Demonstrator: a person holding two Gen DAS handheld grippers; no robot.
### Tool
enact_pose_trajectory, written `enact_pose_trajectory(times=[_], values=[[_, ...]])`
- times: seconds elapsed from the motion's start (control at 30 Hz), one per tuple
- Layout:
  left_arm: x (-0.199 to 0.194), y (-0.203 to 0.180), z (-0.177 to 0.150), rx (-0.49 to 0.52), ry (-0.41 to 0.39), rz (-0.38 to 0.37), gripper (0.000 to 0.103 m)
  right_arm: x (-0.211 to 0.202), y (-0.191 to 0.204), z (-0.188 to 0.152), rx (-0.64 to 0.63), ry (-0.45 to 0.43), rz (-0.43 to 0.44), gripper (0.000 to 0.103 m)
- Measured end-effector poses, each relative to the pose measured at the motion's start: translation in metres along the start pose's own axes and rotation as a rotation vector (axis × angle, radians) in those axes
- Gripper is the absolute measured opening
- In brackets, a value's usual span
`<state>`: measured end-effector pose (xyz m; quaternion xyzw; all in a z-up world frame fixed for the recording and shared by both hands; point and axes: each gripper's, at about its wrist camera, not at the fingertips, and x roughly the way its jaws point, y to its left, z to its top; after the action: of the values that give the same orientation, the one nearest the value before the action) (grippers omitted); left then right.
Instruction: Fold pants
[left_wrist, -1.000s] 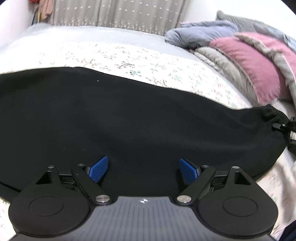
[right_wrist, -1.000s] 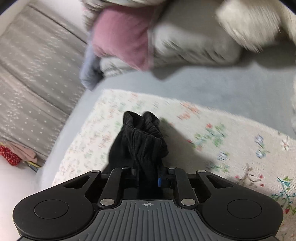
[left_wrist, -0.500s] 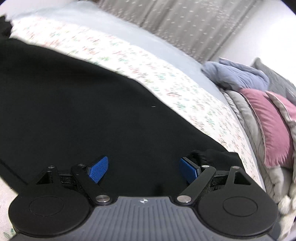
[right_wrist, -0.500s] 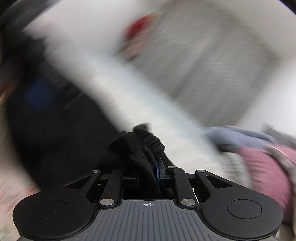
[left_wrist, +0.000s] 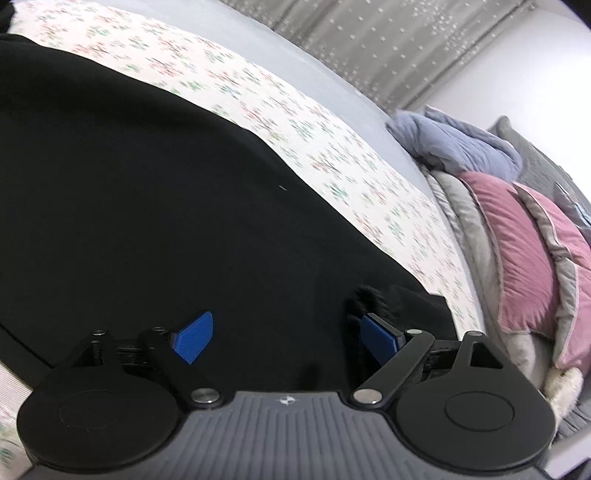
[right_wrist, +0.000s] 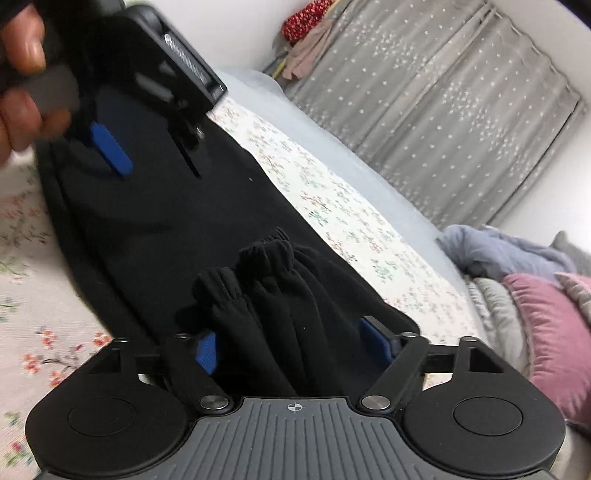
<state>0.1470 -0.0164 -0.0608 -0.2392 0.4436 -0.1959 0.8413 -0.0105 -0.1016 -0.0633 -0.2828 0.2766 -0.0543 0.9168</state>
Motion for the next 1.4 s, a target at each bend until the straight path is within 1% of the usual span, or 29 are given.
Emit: enact_pose_trajectory(times=[0.07,0.1,0.13,0.17,0.23,0.3,0.37,0.43,0.53,0.6,0.67,0.73,0.83,0.9,0.93,0.97,1.0,1.03,1.07,1.13,1.17,1.23,1.27,1.33,1.4], values=[[0.003,-0.003,-0.004,-0.004,0.020,-0.028,0.099,0.004,-0.005,-0.002,0.012,0.016,0.032,0.076],[0.004,-0.003,-0.006,-0.013,0.029,-0.044,0.099,0.004,-0.006,-0.003,0.016,0.020,0.054,0.068],[0.005,-0.003,-0.007,-0.026,0.037,-0.063,0.099,0.003,-0.006,-0.003,0.020,0.019,0.082,0.038],[0.005,-0.002,-0.008,-0.043,0.044,-0.083,0.099,0.003,-0.003,0.001,0.023,0.019,0.106,0.023],[0.006,0.001,-0.011,-0.087,0.062,-0.136,0.099,-0.002,0.001,0.004,0.015,0.005,0.107,0.019],[0.009,0.004,-0.013,-0.145,0.081,-0.191,0.100,-0.002,0.007,0.002,-0.011,0.001,0.083,0.014],[0.011,0.007,-0.015,-0.204,0.088,-0.233,0.102,0.000,0.016,0.000,-0.045,-0.011,0.048,0.013],[0.013,0.008,-0.017,-0.245,0.089,-0.248,0.103,-0.006,0.027,0.000,-0.096,-0.038,-0.004,0.012],[0.014,0.002,-0.019,-0.273,0.093,-0.282,0.103,-0.008,0.040,0.003,-0.147,-0.081,-0.070,0.010],[0.014,-0.001,-0.023,-0.288,0.109,-0.303,0.103,-0.012,0.043,0.006,-0.146,-0.111,-0.103,0.010],[0.016,-0.001,-0.022,-0.302,0.126,-0.315,0.103,-0.016,0.043,0.011,-0.121,-0.136,-0.111,0.009],[0.018,0.001,-0.021,-0.316,0.123,-0.323,0.103,-0.019,0.044,0.015,-0.116,-0.161,-0.106,0.009],[0.021,0.005,-0.018,-0.314,0.125,-0.315,0.103,-0.018,0.053,0.017,-0.177,-0.189,-0.089,0.009],[0.024,0.005,-0.016,-0.297,0.139,-0.292,0.103,-0.017,0.063,0.014,-0.236,-0.192,-0.092,0.009],[0.026,0.001,-0.014,-0.267,0.143,-0.261,0.087,-0.018,0.067,0.010,-0.259,-0.195,-0.097,0.009],[0.026,-0.003,-0.013,-0.220,0.148,-0.221,0.076,-0.017,0.069,0.008,-0.278,-0.197,-0.100,0.009],[0.027,-0.008,-0.013,-0.163,0.155,-0.183,0.061,-0.017,0.071,0.008,-0.283,-0.198,-0.101,0.009],[0.028,-0.011,-0.012,-0.128,0.152,-0.166,0.047,-0.017,0.071,0.009,-0.277,-0.199,-0.100,0.009],[0.028,-0.013,-0.012,-0.114,0.150,-0.156,0.044,-0.020,0.072,0.010,-0.269,-0.201,-0.101,0.009],[0.023,-0.018,-0.010,-0.080,0.121,-0.139,0.035,-0.018,0.069,0.014,-0.254,-0.194,-0.096,0.009],[0.019,-0.018,-0.008,-0.058,0.105,-0.129,0.033,-0.015,0.060,0.009,-0.251,-0.191,-0.098,0.009],[0.012,-0.021,-0.002,-0.030,0.073,-0.117,0.030,-0.013,0.063,0.009,-0.267,-0.193,-0.120,0.011],[0.008,-0.023,0.002,-0.007,0.059,-0.107,0.030,-0.017,0.068,0.008,-0.275,-0.196,-0.126,0.015],[-0.002,-0.022,0.011,0.014,0.025,-0.100,0.028,-0.015,0.067,0.008,-0.256,-0.182,-0.146,0.037],[-0.009,-0.020,0.021,0.013,0.000,-0.106,0.027,-0.012,0.060,0.010,-0.199,-0.149,-0.152,0.042]])
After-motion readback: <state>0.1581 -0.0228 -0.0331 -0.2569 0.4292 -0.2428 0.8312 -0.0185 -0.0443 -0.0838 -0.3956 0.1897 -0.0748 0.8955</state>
